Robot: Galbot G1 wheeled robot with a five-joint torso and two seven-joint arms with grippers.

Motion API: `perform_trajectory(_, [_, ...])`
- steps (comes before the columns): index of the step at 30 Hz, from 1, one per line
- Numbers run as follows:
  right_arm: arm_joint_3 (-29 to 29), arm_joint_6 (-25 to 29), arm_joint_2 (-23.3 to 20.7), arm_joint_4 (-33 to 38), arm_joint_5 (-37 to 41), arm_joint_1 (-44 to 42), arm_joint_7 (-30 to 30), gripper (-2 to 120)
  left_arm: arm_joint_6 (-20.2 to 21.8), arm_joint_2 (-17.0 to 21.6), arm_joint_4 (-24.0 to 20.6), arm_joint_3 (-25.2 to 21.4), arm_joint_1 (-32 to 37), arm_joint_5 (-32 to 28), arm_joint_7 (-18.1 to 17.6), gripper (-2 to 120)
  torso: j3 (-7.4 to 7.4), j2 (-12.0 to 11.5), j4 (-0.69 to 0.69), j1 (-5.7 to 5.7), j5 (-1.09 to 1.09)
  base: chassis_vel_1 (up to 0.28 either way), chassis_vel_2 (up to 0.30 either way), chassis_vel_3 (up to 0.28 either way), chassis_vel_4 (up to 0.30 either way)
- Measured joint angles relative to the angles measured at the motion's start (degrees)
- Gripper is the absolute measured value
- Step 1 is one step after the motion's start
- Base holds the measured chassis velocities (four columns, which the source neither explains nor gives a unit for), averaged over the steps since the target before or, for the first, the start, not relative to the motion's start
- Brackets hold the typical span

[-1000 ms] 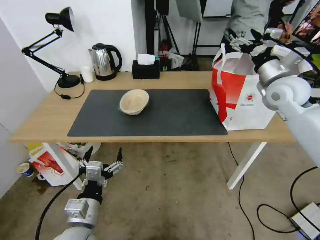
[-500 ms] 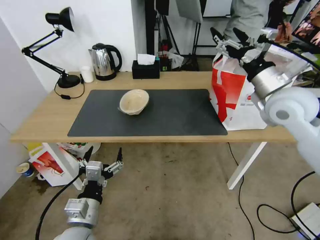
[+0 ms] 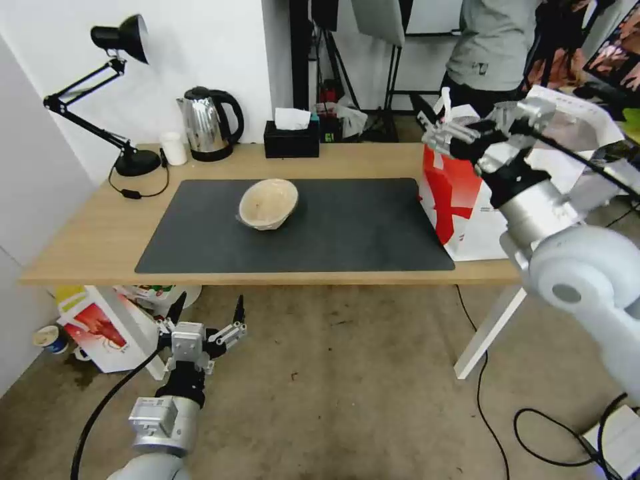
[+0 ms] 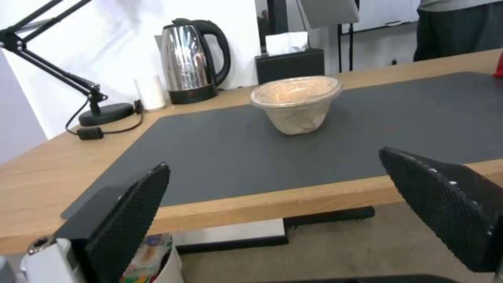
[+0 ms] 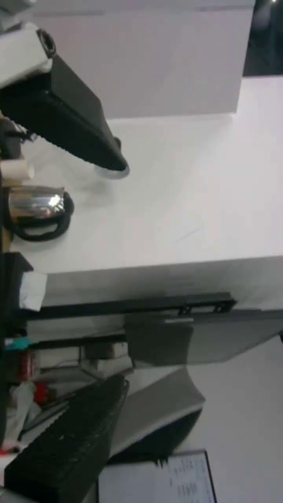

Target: Pick up the trash from the table and place it into the takeout bag.

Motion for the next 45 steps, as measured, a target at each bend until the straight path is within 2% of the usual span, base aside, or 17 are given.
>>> perform_trajectory(6, [3.85, 0.22, 3.56, 2.57, -6.21, -6.17, 2.62, 100, 0.00, 0.00, 0.00, -0.01, 0.00, 0.00, 0.00, 100, 0.00, 0.00, 0.01, 0.00, 0.00, 0.000, 0.000, 0.000, 0.000])
perform_trajectory(7, [5.97, 0.23, 4.61, 3.57, -7.98, -9.39, 2.90, 100, 0.00, 0.00, 0.00, 0.00, 0.00, 0.00, 0.00, 100, 0.00, 0.00, 0.01, 0.00, 0.00, 0.000, 0.000, 0.000, 0.000])
perform_trajectory(11, [11.12, 0.26, 6.66, 5.41, -11.90, -17.06, 2.97, 100, 0.00, 0.00, 0.00, -0.01, 0.00, 0.00, 0.00, 100, 0.00, 0.00, -0.01, 0.00, 0.00, 0.000, 0.000, 0.000, 0.000])
perform_trajectory(17, [14.72, 0.88, 9.95, 7.48, -17.42, -24.06, 2.96, 100, 0.00, 0.00, 0.00, 0.00, 0.00, 0.00, 0.00, 100, 0.00, 0.00, 0.00, 0.00, -0.01, 0.000, 0.000, 0.000, 0.000])
perform_trajectory(27, [14.90, 3.27, 16.29, 9.43, -24.54, -30.23, 3.38, 100, 0.00, 0.00, 0.00, 0.00, 0.00, 0.00, 0.00, 100, 0.00, 0.00, 0.00, 0.00, 0.00, 0.000, 0.000, 0.000, 0.000])
perform_trajectory(31, [13.19, 5.26, 19.02, 10.19, -28.28, -32.55, 4.23, 100, 0.00, 0.00, 0.00, 0.00, 0.00, 0.00, 0.00, 100, 0.00, 0.00, 0.00, 0.00, 0.00, 0.000, 0.000, 0.000, 0.000])
perform_trajectory(42, [9.08, 7.96, 21.57, 10.12, -35.08, -35.11, 7.82, 100, 0.00, 0.00, 0.00, 0.00, 0.00, 0.00, 0.00, 100, 0.00, 0.00, 0.00, 0.00, -0.01, 0.000, 0.000, 0.000, 0.000])
perform_trajectory(45, [6.93, 9.66, 22.98, 9.20, -39.97, -36.59, 10.89, 100, 0.00, 0.00, 0.00, 0.00, 0.00, 0.00, 0.00, 100, 0.00, 0.00, 0.00, 0.00, -0.01, 0.000, 0.000, 0.000, 0.000])
